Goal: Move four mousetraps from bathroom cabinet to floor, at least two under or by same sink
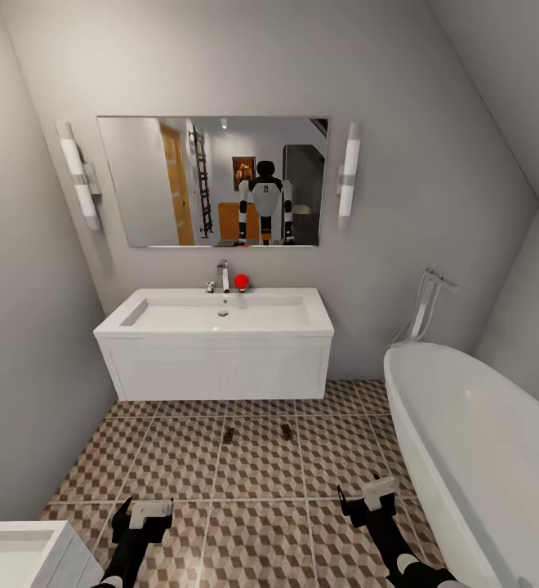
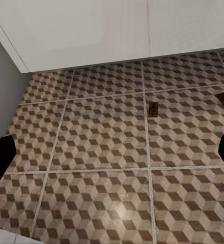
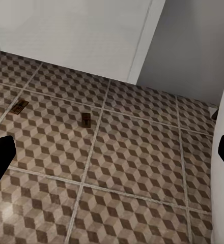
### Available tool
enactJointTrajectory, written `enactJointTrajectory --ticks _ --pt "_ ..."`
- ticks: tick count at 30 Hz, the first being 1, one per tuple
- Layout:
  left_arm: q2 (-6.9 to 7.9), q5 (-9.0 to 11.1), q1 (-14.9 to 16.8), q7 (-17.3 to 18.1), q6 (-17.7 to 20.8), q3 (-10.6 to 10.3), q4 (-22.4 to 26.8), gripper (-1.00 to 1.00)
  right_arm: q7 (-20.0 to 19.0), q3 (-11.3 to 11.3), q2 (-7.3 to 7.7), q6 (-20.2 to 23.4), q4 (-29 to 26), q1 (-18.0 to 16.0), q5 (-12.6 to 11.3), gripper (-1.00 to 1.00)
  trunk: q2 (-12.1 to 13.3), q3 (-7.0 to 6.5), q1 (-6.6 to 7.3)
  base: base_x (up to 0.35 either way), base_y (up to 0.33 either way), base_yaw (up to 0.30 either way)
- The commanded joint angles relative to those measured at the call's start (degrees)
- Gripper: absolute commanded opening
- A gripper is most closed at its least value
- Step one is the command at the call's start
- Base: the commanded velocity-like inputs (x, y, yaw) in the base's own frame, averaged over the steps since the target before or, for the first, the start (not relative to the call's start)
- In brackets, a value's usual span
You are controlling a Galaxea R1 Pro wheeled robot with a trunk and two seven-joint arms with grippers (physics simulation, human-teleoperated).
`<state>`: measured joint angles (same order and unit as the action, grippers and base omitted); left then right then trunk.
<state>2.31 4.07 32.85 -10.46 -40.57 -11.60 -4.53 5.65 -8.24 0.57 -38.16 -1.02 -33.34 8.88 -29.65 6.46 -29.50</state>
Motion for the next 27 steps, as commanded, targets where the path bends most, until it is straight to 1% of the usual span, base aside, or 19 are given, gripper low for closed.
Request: enactJointTrajectory --ticks 1,17,27 --pt "-0.03 0.4 0.1 -0.1 -0.3 -0.5 -0.2 1.00 0.6 -0.3 0.02 -0.1 0.1 -0.1 0.5 1.00 0.3 -0.07 0.20 0.000 0.000 0.000" --pt "-0.03 0.4 0.1 -0.1 -0.3 -0.5 -0.2 1.00 0.6 -0.3 -0.01 -0.1 0.0 -0.1 0.5 1.00 6.7 -2.95 3.71 0.000 0.000 0.000" --pt "-0.03 0.4 0.1 -0.1 -0.3 -0.5 -0.2 1.00 0.6 -0.3 0.01 -0.1 0.0 -0.1 0.5 1.00 6.7 -2.95 3.71 0.000 0.000 0.000"
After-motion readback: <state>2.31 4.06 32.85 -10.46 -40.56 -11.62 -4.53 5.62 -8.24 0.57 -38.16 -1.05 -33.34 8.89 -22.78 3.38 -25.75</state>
